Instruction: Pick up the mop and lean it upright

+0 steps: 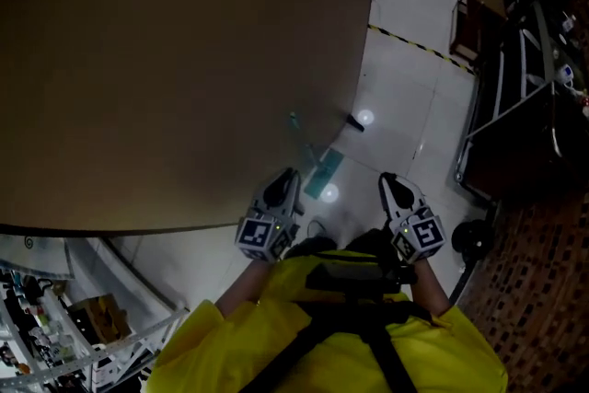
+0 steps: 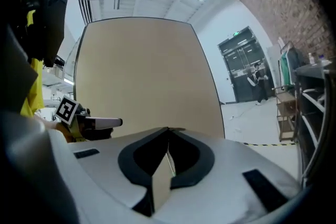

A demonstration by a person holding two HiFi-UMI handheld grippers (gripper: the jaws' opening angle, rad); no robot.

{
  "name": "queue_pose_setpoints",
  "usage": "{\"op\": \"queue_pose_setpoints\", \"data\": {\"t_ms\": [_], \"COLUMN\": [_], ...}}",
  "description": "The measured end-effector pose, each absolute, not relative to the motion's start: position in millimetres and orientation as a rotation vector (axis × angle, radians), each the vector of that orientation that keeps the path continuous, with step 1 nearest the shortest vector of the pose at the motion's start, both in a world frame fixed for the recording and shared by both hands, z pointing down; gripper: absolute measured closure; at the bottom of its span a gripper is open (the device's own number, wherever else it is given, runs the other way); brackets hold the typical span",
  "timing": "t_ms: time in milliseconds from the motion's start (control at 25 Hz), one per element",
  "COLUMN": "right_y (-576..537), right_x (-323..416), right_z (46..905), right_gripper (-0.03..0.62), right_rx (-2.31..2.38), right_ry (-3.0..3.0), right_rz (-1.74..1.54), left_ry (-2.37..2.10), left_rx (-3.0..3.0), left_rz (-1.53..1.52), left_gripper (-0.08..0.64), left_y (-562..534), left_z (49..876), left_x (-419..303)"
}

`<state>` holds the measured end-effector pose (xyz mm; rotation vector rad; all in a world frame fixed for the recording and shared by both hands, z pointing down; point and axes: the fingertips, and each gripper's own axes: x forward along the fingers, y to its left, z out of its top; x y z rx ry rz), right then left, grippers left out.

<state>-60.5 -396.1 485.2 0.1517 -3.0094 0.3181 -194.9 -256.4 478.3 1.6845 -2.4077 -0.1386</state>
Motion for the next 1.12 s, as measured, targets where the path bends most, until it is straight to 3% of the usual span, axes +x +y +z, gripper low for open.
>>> {"op": "queue_pose_setpoints", "data": {"t_ms": [280, 560, 680, 760, 1000, 1040, 1120], "right_y": [-476.6, -510.3, -542.7, -553.8, -515.2, -505.6, -487.7], "right_x": [-130.1, -330.4, -355.2, -364.1, -371.6, -375.1, -381.6], "right_z": [503.7, 548.9, 570.3, 580.4, 584.0, 589.5, 598.9], "right_gripper": [0.584, 0.584, 0.584, 0.584, 0.577, 0.539, 0.525], "right_rx": [-0.110, -0.799, -0.895, -0.947, -1.060, -1.064, -1.055], "right_ry": [-2.960, -2.768, -2.709, -2.684, -2.637, -2.619, -2.611], "right_rz": [0.323, 0.263, 0.139, 0.160, 0.136, 0.113, 0.051], "left_ry": [-2.476, -2.732, -2.755, -2.791, -2.885, -2.884, -2.888], "left_rx": [1.513, 0.844, 0.725, 0.600, 0.285, 0.240, 0.194], "left_rz": [-0.232, -0.282, -0.376, -0.370, -0.330, -0.346, -0.343], "left_gripper": [0.514, 0.482, 0.482, 0.558, 0.558, 0.558, 0.558], "left_y": [-316.3, -319.1, -350.4, -362.7, -323.9, -314.6, -302.3], "left_z": [500.7, 562.4, 579.5, 583.5, 576.4, 576.8, 578.3], "left_x": [-218.7, -336.5, -342.2, -337.7, -325.2, -320.6, -305.1]}}
